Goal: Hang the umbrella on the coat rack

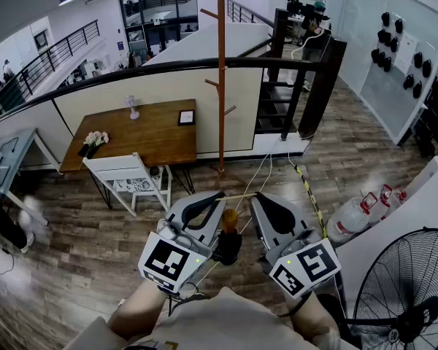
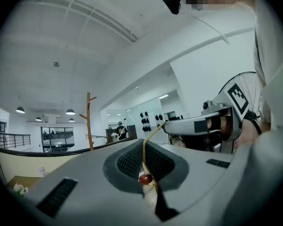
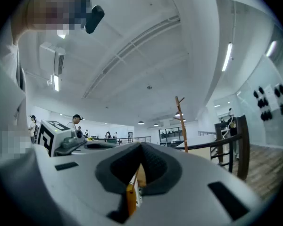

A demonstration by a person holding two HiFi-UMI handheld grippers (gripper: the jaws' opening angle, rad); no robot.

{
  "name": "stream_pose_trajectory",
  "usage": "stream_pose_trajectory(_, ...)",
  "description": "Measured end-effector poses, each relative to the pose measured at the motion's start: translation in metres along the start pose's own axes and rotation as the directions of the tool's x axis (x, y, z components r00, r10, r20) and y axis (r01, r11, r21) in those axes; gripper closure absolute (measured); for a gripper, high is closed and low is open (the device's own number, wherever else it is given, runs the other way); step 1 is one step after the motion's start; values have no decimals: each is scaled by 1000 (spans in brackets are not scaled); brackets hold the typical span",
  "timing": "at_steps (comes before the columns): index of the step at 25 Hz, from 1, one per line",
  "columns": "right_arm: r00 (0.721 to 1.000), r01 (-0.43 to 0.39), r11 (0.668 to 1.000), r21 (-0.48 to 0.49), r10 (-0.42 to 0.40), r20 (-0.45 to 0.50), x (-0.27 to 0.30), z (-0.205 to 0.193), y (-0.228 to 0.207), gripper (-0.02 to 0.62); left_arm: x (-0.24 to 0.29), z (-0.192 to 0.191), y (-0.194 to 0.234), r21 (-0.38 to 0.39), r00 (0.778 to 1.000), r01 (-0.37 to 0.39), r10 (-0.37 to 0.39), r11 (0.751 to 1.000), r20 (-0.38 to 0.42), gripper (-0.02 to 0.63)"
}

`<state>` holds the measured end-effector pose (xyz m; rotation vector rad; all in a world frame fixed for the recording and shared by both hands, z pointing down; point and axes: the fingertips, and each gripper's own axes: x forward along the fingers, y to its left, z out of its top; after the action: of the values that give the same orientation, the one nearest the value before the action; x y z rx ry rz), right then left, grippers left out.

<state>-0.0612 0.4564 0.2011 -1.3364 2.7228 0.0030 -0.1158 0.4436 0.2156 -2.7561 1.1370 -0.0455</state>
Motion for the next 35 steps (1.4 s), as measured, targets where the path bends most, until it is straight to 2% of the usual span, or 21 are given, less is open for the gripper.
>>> stream_pose_trajectory(11,1000,-24,1000,6,24,6,-37,-5,-22,591,15,-2,-41,8,999,-27,27,1000,-23,606)
stream_pose_trajectory(17,1000,-31,999,9,30,7,-29,-6,-22,591,16,-7,-33,3,998,-38,38,999,-51,606)
stream_pose_trajectory(23,1000,-30,1000,5,30,5,-30,-14,-48,591,39,-13,-41,11,999,-25,26,1000,-45,606)
stream_pose_trajectory(28,1000,-11,1000,9,11,2,-11,-26,-71,589,63,-27,-28,8,999,-3,3,1000,-43,606)
stream_pose_trajectory(35,1000,4,1000,8,-4,-14,37,-38,-113,591,110,-46,14,-25,999,11,-12,1000,-44,606)
